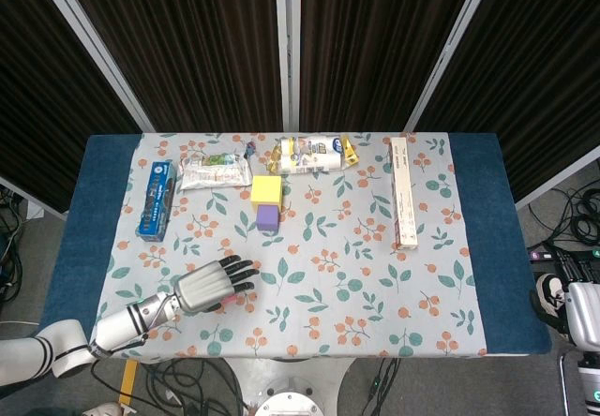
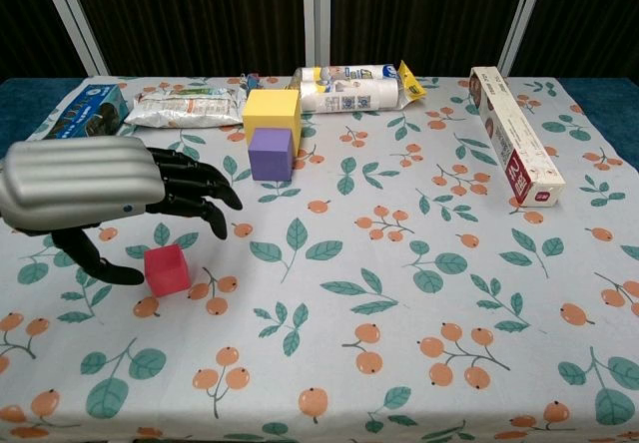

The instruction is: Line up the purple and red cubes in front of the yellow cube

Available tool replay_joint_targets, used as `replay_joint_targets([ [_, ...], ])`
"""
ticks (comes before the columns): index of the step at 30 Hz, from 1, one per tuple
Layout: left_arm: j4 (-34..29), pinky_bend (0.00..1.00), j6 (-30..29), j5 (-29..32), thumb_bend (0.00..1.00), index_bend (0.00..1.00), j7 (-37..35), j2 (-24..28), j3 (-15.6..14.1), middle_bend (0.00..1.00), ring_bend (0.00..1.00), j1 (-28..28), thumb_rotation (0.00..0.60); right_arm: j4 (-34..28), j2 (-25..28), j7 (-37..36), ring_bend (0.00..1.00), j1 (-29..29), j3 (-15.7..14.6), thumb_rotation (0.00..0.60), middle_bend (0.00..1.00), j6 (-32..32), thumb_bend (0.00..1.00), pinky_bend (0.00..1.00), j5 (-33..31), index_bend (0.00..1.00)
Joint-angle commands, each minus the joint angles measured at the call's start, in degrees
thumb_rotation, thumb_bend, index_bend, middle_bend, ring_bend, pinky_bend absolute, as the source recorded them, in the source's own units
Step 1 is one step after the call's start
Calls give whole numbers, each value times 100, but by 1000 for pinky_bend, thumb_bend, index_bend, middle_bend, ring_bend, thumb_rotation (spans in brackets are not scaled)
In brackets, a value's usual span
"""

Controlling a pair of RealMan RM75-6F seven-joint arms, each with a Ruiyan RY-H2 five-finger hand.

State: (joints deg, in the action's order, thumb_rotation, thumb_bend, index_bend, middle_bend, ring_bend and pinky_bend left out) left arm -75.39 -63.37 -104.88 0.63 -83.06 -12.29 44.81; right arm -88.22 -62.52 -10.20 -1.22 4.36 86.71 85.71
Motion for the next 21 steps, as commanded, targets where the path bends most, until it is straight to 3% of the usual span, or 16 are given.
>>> replay_joint_targets([
  [1, 258, 198, 70, -26, 261, 322, 226, -177, 17, 250, 136, -46, 600, 3, -1, -1, 134, 10, -5, 600, 150, 4, 294, 238, -11, 95],
  [21, 640, 198, 191, 67, 304, 370, 10, -315, 36, 250, 136, -198, 600, -71, 0, 84, 134, -13, -7, 600, 148, -15, 294, 238, -25, 94],
])
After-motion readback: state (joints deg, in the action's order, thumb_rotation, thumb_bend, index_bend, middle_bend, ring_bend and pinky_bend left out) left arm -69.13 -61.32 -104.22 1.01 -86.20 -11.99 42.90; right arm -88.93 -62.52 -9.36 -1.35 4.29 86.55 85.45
